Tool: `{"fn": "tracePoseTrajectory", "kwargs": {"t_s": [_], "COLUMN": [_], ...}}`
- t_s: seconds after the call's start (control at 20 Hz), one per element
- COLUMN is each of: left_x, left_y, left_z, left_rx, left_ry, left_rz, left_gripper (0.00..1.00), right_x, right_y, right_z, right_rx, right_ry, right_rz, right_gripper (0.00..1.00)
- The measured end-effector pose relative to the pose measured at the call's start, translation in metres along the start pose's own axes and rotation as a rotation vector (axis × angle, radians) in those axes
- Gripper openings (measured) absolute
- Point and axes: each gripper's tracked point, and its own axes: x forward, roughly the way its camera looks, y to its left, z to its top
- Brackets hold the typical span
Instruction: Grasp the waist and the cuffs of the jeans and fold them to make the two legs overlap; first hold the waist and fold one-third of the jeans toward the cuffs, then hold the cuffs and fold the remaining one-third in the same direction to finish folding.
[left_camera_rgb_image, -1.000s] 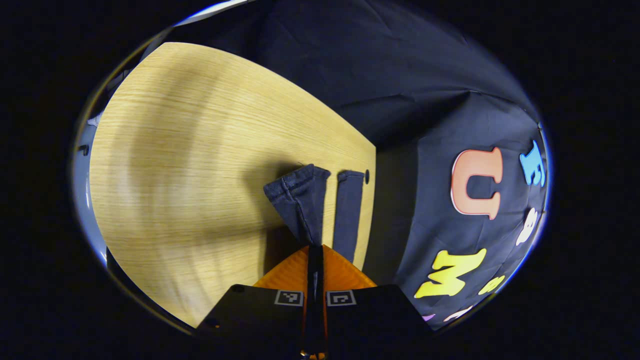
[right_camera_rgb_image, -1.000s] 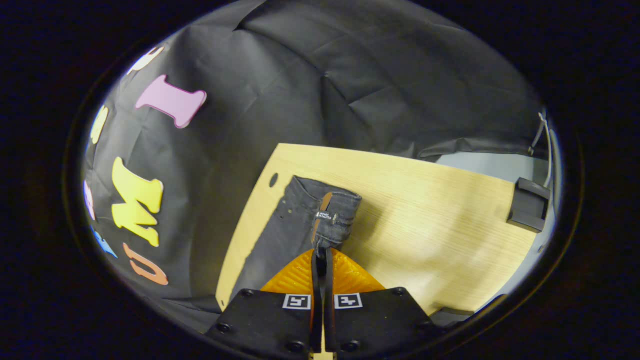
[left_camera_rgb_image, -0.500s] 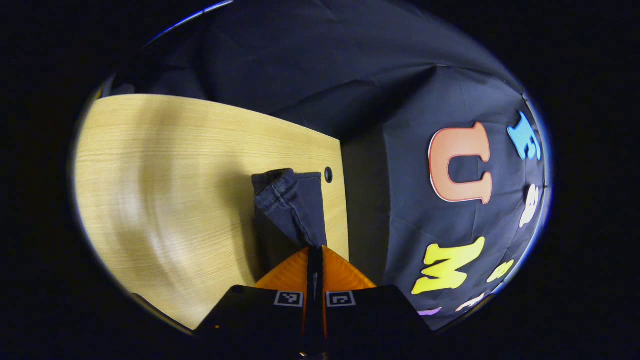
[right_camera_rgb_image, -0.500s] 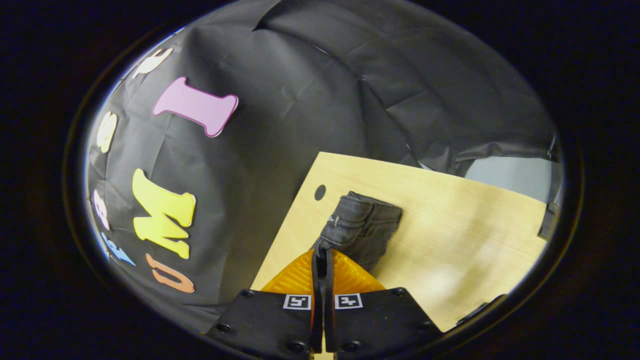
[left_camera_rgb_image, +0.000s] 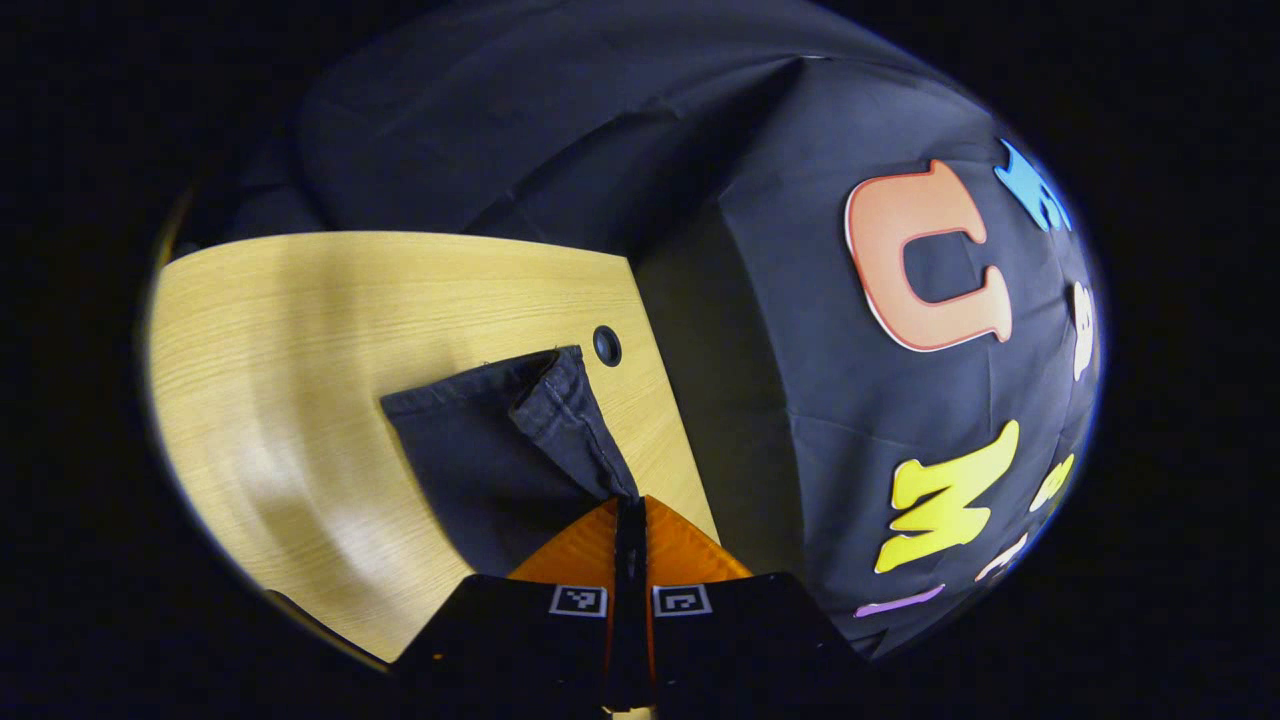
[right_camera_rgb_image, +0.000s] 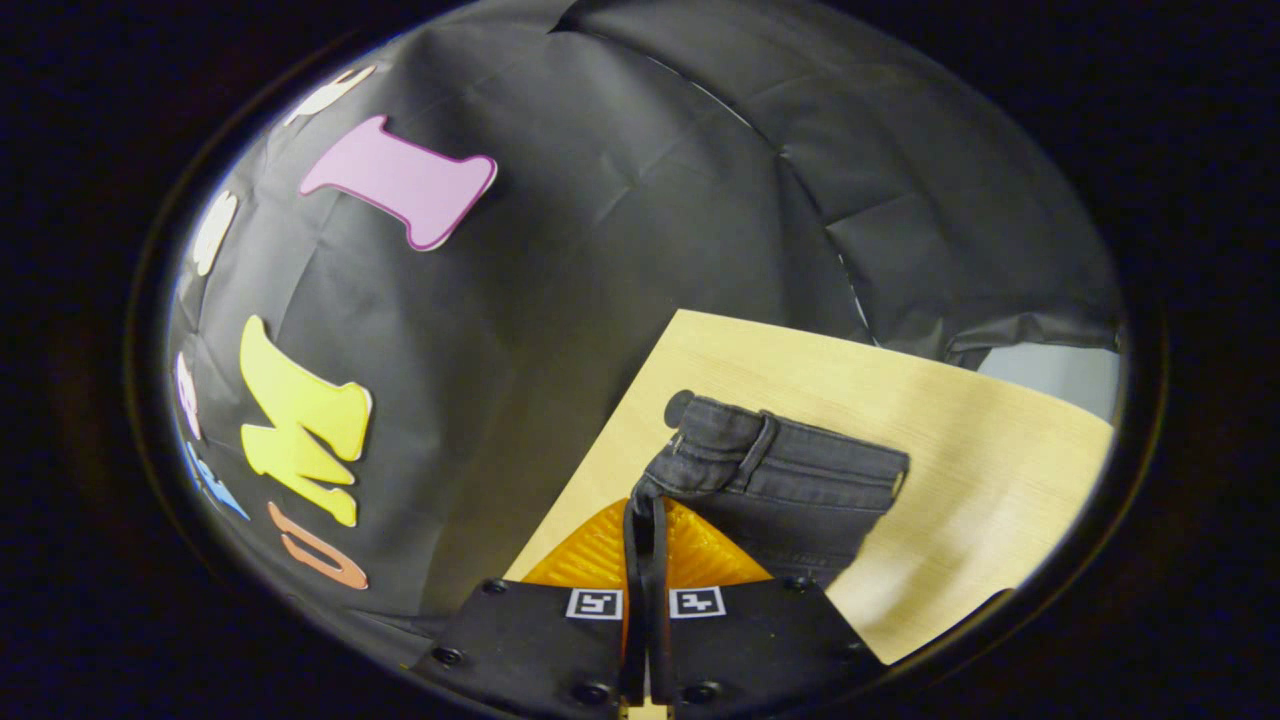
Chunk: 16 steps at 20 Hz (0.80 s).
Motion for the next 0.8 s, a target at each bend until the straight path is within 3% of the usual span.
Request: {"fn": "tracePoseTrajectory", "kwargs": {"t_s": [0.15, 0.35, 0.45, 0.6, 0.8], "left_x": [0.029, 0.053, 0.069, 0.093, 0.117], "left_y": [0.008, -0.005, -0.01, 0.014, 0.025], "left_z": [-0.004, 0.013, 0.026, 0.012, 0.013], "left_rx": [0.005, -0.017, -0.14, -0.114, -0.098], "left_ry": [0.013, -0.039, -0.07, -0.029, -0.035], "left_rz": [0.02, -0.023, -0.018, 0.033, 0.045], "left_gripper": [0.02, 0.03, 0.03, 0.03, 0.03], "right_x": [0.035, 0.064, 0.073, 0.096, 0.115], "right_y": [-0.005, -0.021, -0.022, -0.027, -0.034], "right_z": [-0.004, 0.001, 0.002, -0.004, -0.006], "right_rx": [0.007, 0.062, 0.071, 0.046, 0.06], "right_ry": [0.0, -0.018, -0.013, -0.02, -0.037], "right_rz": [-0.012, -0.021, -0.014, -0.025, -0.038], "right_gripper": [0.02, 0.02, 0.0, 0.02, 0.0]}}
